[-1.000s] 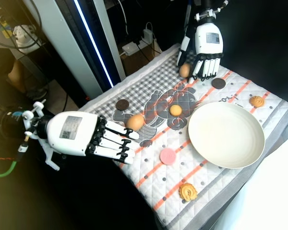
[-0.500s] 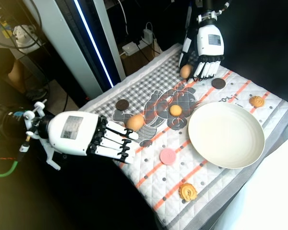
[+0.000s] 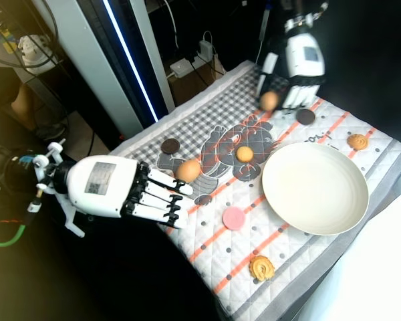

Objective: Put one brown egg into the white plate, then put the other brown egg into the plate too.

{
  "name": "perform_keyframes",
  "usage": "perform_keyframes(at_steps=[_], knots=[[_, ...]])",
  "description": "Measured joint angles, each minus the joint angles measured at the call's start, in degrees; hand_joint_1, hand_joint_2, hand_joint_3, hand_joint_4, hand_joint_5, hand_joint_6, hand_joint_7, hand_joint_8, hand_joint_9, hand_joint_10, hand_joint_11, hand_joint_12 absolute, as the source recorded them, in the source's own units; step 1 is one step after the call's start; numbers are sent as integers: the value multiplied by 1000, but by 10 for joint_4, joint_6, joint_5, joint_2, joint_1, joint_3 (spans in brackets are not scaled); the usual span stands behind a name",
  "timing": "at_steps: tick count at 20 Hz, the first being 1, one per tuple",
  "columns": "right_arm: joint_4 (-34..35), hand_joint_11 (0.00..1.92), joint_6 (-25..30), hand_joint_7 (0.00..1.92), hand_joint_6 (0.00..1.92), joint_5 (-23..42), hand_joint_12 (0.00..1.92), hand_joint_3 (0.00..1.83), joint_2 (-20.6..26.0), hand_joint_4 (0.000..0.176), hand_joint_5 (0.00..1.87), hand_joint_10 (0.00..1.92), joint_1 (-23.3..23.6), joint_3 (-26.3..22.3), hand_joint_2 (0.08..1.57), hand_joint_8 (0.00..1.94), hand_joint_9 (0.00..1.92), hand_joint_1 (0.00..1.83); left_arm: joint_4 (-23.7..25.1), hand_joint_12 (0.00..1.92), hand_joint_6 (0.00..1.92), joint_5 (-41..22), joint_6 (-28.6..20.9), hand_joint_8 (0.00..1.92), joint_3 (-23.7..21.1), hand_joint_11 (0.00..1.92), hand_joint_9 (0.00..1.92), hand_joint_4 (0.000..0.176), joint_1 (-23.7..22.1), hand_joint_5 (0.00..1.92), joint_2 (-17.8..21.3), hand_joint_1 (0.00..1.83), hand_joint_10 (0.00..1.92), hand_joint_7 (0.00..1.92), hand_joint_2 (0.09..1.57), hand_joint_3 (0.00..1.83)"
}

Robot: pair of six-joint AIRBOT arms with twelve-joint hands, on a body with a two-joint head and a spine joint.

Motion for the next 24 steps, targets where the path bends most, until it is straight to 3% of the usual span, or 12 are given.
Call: perform_keyframes(at_steps=[6,7,8,9,10,13,14,17,19,20,23,24], knots=[[-4,393,0,821,0,-3,525,0,-11,38,646,1,7,13,1360,3,738,834,-38,1197,849,74,15,1169,177,816,991,0,-101,937,-158,1248,826,993,1126,0],[-10,389,0,817,0,-5,526,0,-16,36,646,0,16,16,1357,0,725,833,-105,1175,876,90,85,1166,208,795,956,0,-102,926,-184,1240,815,988,1129,1],[-15,376,0,810,0,-3,581,0,-22,24,646,0,26,20,1357,0,724,842,-167,1174,975,107,160,760,227,736,917,0,-102,957,-201,1121,825,905,1117,5],[-17,375,0,804,2,-4,598,0,-25,13,652,0,31,21,1353,0,724,863,-196,1406,408,116,191,689,235,687,835,0,-102,882,-209,1020,1137,906,984,0],[-23,359,0,813,3,-2,597,0,-30,13,655,0,38,24,1354,4,721,870,-219,1554,165,128,211,697,243,645,777,0,-102,879,-218,940,1306,898,932,0],[-49,355,0,830,1,-1,589,6,-47,22,646,0,58,33,1371,5,713,743,-238,1428,2,138,213,196,253,533,782,8,-83,781,-228,914,854,948,854,3],[-55,344,1,823,0,-2,573,5,-50,28,625,0,59,36,1375,1,696,693,-238,1379,0,144,213,75,254,456,707,32,-76,650,-230,890,690,878,819,1],[-61,229,1,741,0,-2,509,1,-50,123,563,0,61,36,1360,0,513,373,-237,1234,0,144,216,0,236,121,474,163,-75,188,-217,675,111,283,750,0],[-72,185,1,689,0,-4,524,0,-47,121,548,0,68,35,1304,0,438,314,-236,1088,0,113,215,0,189,12,316,175,-76,51,-185,611,6,80,769,2],[-78,177,1,661,0,-1,530,0,-41,127,497,0,71,31,1290,0,429,293,-198,1037,0,82,182,0,144,2,284,176,-77,34,-156,618,2,49,768,1],[-89,186,1,548,0,11,563,0,-28,94,410,7,73,20,1151,0,443,397,-98,937,0,-29,81,0,35,0,227,176,-49,6,-65,659,1,0,736,0],[-94,180,1,504,0,12,568,0,-29,106,394,3,73,20,1103,0,442,419,-80,997,0,-52,50,0,14,0,231,176,-35,0,-44,669,2,0,721,0]])
